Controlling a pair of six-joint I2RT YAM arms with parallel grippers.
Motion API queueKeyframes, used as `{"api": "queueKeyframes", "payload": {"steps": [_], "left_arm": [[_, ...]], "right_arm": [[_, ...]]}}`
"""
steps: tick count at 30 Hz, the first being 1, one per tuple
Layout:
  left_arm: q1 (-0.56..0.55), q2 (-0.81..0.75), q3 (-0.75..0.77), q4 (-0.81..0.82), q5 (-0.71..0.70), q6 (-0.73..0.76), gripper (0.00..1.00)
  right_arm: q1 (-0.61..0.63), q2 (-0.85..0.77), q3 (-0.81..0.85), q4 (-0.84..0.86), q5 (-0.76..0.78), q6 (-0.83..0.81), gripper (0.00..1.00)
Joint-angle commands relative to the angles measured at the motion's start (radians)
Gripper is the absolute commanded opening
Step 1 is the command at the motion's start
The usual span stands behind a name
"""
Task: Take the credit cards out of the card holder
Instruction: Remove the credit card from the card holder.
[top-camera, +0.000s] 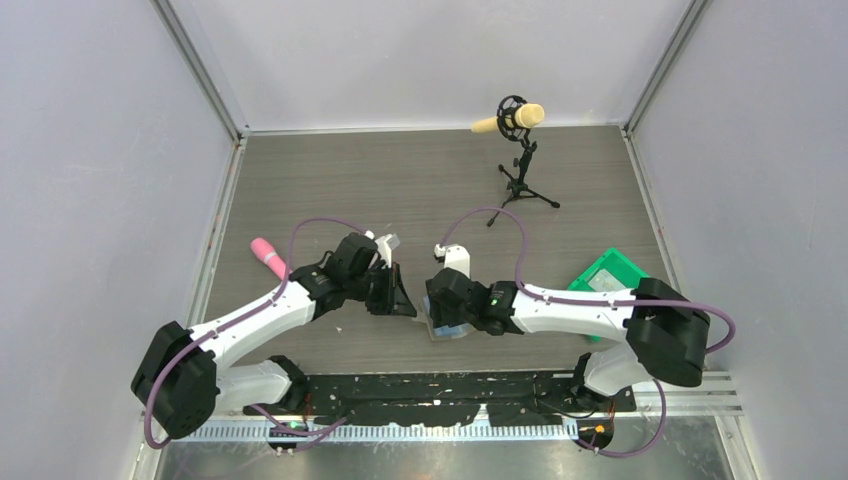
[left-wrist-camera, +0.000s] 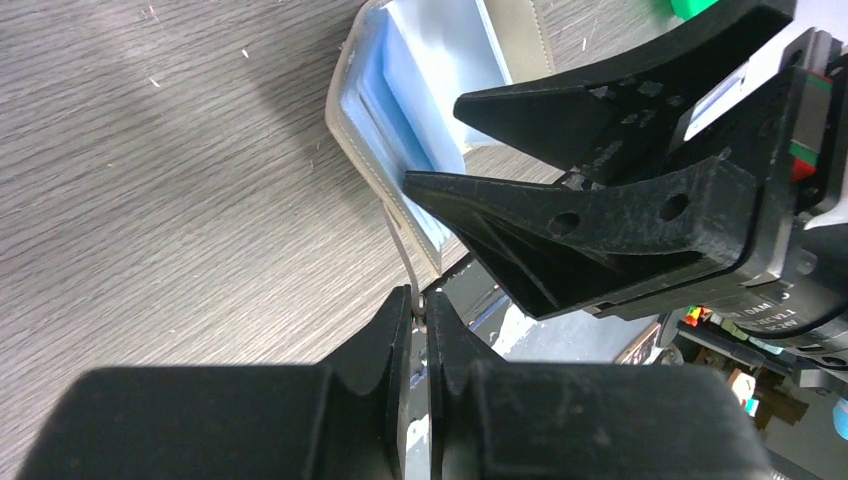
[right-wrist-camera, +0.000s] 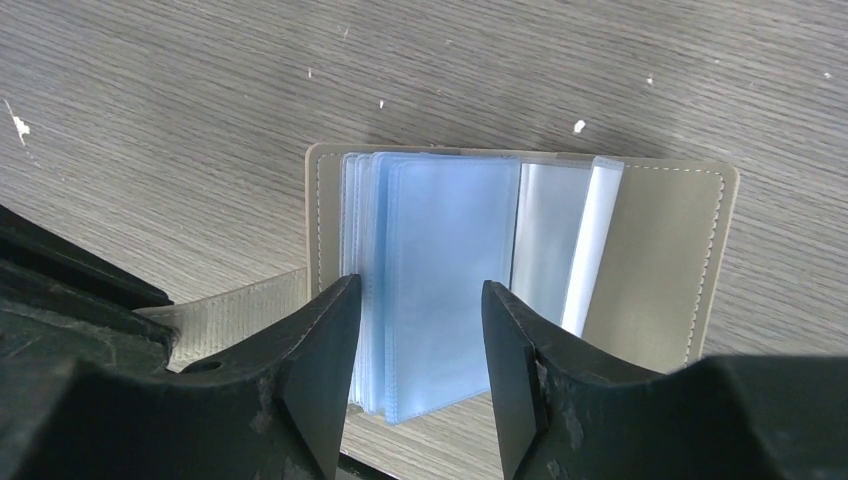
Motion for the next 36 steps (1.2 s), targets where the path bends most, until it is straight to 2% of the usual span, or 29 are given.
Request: {"api": "queueKeyframes", "payload": {"steps": [1, 15, 23, 36], "left_arm": [[0.001, -0.013, 0.0, -0.006, -0.023, 0.034, 0.0], [0.001, 0.024, -0.017, 0.005, -0.047, 0.05, 0.0], [0.001, 0.017, -0.016, -0.019, -0.071, 0.062, 0.0], [0.0, 0.059, -0.023, -0.031, -0.117, 0.092, 0.0]], "right_arm": [[0.004, -0.055, 0.013, -0.039, 0.061, 0.002, 0.55], [0.003, -0.093, -0.027, -0.05, 0.088, 0.0, 0.55], [0.001, -0.135, -0.047, -0.114, 0.136, 0.017, 0.54], [-0.059, -0.166, -0.152, -0.101, 0.143, 0.027, 0.52]]}}
